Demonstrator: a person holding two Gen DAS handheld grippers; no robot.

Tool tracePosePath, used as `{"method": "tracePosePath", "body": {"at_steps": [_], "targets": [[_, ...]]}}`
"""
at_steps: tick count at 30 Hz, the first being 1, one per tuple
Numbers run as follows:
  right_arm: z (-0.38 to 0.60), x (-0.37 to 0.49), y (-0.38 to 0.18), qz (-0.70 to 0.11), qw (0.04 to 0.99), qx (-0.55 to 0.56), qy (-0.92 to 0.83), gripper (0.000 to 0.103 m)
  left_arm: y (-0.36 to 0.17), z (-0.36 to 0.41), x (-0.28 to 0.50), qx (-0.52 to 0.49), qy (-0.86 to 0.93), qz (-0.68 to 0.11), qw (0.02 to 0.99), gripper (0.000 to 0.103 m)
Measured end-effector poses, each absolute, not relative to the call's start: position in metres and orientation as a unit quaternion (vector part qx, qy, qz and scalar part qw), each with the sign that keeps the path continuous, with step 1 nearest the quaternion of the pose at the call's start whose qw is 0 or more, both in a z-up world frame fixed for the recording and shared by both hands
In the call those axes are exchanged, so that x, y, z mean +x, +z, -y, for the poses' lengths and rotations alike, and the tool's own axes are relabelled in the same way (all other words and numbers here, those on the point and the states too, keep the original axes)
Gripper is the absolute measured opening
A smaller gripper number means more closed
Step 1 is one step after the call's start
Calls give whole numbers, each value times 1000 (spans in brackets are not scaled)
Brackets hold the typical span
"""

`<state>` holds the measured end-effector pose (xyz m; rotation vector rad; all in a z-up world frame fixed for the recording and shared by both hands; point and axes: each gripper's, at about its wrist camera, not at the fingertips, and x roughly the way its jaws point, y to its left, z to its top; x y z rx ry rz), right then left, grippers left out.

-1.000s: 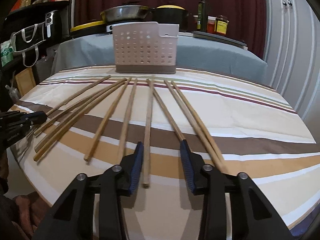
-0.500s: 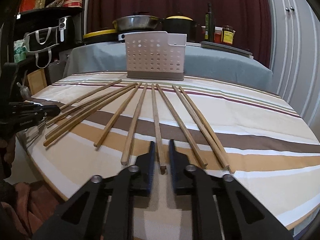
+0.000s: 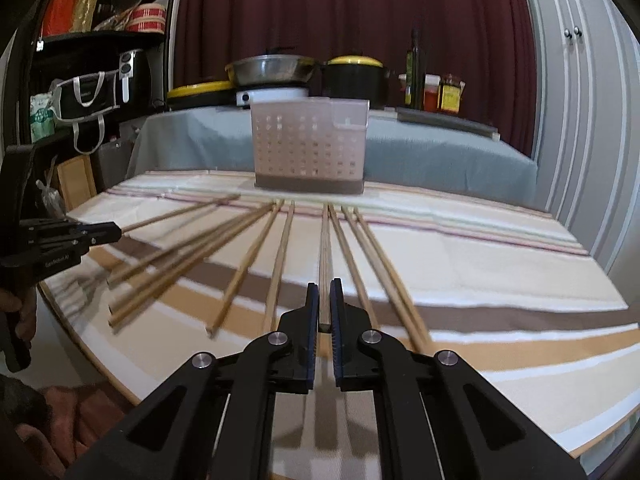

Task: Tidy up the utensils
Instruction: 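Lift the chopstick upright with the left gripper while the right gripper carries its chopstick to the holder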

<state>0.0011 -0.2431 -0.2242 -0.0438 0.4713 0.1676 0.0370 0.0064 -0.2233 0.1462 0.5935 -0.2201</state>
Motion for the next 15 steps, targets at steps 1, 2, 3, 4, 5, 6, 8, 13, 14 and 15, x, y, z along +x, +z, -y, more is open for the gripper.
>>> {"method": "tracePosePath", "body": {"at_steps": [1,2,3,4,5,6,8,13,14,15], "targets": [[243,1,-219,-228,970,-22,82,7,-219,-7,36,70,-107,-286,950,6],[243,1,-215,-224,971,-22,81,7,-216,-7,35,69,-105,-282,951,6],[243,0,-209,-218,972,-22,80,7,-212,-8,33,68,-104,-276,953,6],[243,0,-206,-215,973,-21,79,7,-205,-9,32,66,-103,-268,956,6],[243,0,-199,-208,975,-21,78,7,-201,-9,30,66,-101,-263,957,6],[243,-1,-195,-203,976,-20,76,7,-195,-9,29,66,-99,-256,959,6],[244,-2,-185,-192,979,-19,73,7,-183,-9,25,67,-97,-243,963,6],[249,-2,-154,-162,985,-7,65,7,-149,-11,18,61,-89,-215,971,6],[249,-3,-149,-157,986,-5,64,7,-143,-11,16,60,-88,-210,972,6],[249,-3,-144,-151,986,-4,62,7,-137,-12,15,59,-87,-206,973,6]]}}
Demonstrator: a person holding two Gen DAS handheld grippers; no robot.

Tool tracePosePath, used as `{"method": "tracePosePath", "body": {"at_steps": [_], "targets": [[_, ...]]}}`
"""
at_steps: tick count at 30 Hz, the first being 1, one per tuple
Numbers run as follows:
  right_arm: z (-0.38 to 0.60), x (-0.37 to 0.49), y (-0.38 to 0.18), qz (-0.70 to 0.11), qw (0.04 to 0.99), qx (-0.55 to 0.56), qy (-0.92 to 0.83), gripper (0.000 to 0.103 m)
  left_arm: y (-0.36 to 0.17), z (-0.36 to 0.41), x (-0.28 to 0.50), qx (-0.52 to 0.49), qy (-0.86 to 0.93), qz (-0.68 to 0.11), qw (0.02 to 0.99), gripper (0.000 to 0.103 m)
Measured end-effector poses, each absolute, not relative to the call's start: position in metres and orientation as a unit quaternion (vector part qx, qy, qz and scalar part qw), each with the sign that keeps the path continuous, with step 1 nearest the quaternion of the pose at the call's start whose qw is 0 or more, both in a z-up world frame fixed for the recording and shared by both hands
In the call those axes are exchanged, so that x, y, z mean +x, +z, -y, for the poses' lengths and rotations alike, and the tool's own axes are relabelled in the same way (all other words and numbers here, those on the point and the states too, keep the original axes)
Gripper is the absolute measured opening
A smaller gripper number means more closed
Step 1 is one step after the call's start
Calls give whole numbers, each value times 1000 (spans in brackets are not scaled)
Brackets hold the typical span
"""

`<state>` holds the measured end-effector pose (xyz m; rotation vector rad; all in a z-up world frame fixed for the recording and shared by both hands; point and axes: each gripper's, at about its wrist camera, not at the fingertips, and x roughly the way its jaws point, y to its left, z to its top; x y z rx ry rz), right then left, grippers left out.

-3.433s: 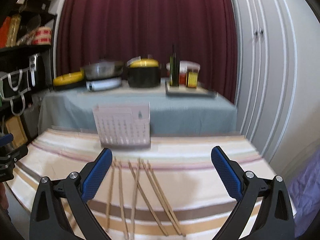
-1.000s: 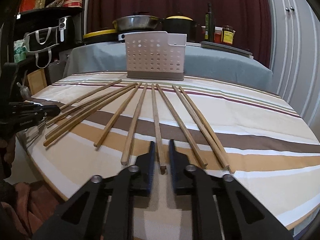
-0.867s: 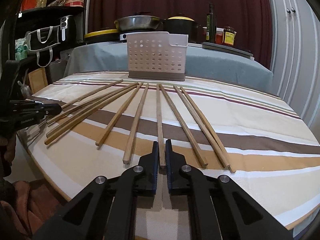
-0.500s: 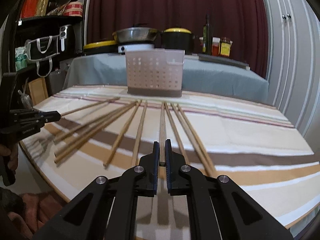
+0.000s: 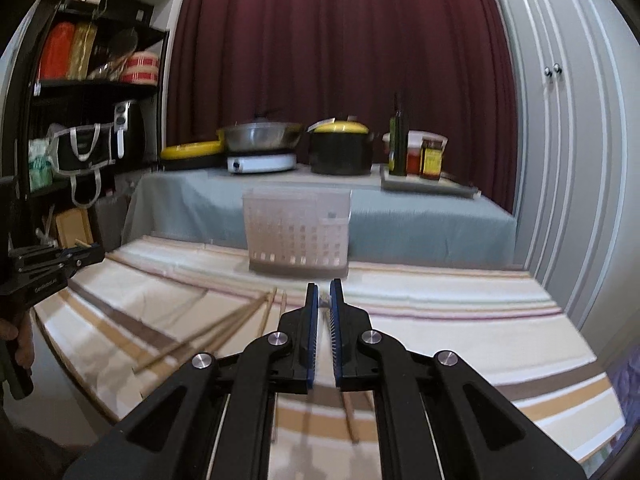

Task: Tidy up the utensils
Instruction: 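Lift the chopstick upright with the left gripper while the right gripper carries its chopstick to the holder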

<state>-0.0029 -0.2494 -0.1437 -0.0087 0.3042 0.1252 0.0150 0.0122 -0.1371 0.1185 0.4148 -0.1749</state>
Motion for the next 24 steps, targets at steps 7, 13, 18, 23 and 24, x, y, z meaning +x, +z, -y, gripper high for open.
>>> {"method": "tracePosePath", "body": {"at_steps": [7,13,18,23,24], "targets": [[251,3,-111,-139,988,9,62,7,-96,-18,12,46,-85,-190,977,6],[247,17,-102,-138,989,1,60,7,-88,-19,25,42,-79,-190,978,6],[243,32,-98,-129,990,-10,57,7,-86,-19,37,41,-70,-183,980,6],[246,45,-93,-125,990,-6,62,7,-83,-14,49,42,-69,-180,980,6],[247,48,-92,-124,990,-1,65,7,-81,-12,52,43,-68,-179,981,6]]}}
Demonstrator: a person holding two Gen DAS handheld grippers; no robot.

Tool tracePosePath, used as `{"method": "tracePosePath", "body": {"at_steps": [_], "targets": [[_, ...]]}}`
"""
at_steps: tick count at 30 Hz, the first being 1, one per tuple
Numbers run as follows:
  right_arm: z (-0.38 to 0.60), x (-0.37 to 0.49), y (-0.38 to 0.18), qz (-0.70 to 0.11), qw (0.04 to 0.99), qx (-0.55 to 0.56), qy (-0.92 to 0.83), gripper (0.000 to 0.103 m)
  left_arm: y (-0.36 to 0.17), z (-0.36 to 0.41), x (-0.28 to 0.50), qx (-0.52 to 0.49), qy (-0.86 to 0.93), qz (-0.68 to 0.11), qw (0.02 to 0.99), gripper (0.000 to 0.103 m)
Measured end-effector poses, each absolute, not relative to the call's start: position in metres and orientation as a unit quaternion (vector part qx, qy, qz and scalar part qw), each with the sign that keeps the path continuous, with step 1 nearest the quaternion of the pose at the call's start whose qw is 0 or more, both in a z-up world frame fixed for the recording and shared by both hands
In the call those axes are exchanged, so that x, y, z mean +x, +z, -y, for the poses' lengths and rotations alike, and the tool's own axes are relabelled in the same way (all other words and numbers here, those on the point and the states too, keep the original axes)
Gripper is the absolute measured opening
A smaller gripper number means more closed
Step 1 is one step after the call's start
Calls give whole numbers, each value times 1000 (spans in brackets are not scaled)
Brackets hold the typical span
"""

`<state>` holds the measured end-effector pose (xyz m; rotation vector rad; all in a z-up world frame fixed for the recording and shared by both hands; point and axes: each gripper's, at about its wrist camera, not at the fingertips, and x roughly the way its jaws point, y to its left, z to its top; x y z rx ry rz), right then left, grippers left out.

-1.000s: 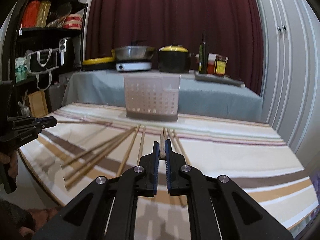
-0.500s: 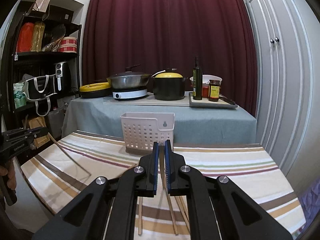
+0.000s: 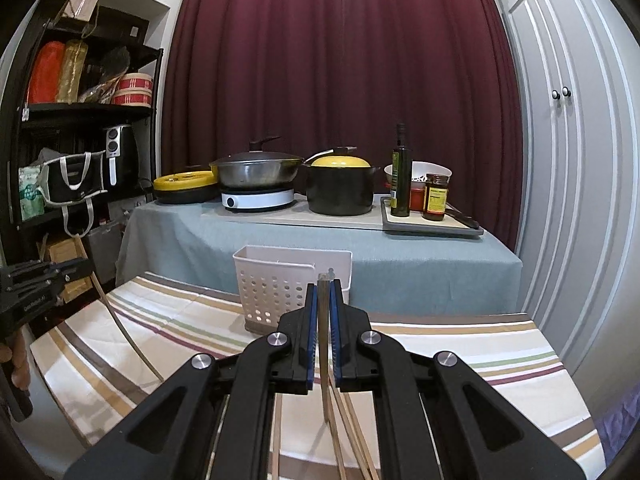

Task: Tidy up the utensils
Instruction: 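Lift the chopstick upright with the left gripper while the right gripper carries its chopstick to the holder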

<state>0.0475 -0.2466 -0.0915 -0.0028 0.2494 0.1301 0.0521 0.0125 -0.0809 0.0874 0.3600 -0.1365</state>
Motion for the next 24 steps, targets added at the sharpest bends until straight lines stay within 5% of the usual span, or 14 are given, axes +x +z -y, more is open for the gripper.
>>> {"method": "tracePosePath", "body": {"at_steps": [24], "targets": [[259,143,9,-2,994,15,108,7,39,35,167,7,-108,-46,993,6]]}}
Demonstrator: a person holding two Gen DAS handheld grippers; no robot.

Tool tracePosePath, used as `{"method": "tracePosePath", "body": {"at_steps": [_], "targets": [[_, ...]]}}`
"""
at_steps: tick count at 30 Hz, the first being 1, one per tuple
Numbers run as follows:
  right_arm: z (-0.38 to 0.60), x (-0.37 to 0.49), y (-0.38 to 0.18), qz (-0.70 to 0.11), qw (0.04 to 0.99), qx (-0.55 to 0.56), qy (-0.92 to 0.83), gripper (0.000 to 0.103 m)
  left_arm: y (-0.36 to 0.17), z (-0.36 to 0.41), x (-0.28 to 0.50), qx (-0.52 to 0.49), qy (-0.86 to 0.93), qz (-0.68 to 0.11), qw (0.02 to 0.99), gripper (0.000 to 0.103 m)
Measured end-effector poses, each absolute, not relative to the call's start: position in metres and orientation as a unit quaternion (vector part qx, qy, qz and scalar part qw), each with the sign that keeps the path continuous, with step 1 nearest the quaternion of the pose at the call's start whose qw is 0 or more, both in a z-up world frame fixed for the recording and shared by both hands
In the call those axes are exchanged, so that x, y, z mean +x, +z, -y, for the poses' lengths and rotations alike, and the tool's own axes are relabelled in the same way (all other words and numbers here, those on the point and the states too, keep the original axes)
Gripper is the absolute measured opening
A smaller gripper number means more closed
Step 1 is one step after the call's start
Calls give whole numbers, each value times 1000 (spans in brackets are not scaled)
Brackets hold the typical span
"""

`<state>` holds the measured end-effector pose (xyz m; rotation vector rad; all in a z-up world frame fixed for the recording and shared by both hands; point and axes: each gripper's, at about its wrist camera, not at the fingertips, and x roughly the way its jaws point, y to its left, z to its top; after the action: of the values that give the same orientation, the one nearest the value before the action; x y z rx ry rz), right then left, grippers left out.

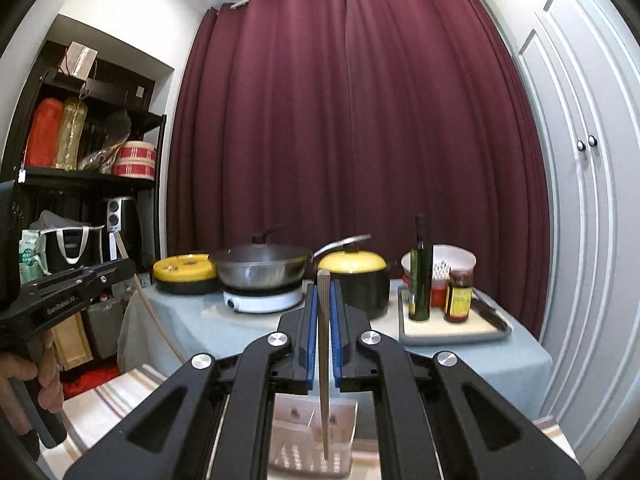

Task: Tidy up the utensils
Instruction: 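Lift the chopstick upright with the left gripper while the right gripper carries its chopstick to the holder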

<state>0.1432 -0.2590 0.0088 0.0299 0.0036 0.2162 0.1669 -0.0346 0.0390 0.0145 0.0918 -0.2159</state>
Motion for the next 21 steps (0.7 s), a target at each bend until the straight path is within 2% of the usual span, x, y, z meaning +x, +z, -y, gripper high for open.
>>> {"method": "tracePosePath", "body": {"at_steps": [8,21], "targets": [[258,191,6,10,993,31,111,7,26,49,216,5,-97,-54,994,6],[257,239,-62,-85,990,42,107,7,-49,59,261,3,-104,-137,985,6]]}}
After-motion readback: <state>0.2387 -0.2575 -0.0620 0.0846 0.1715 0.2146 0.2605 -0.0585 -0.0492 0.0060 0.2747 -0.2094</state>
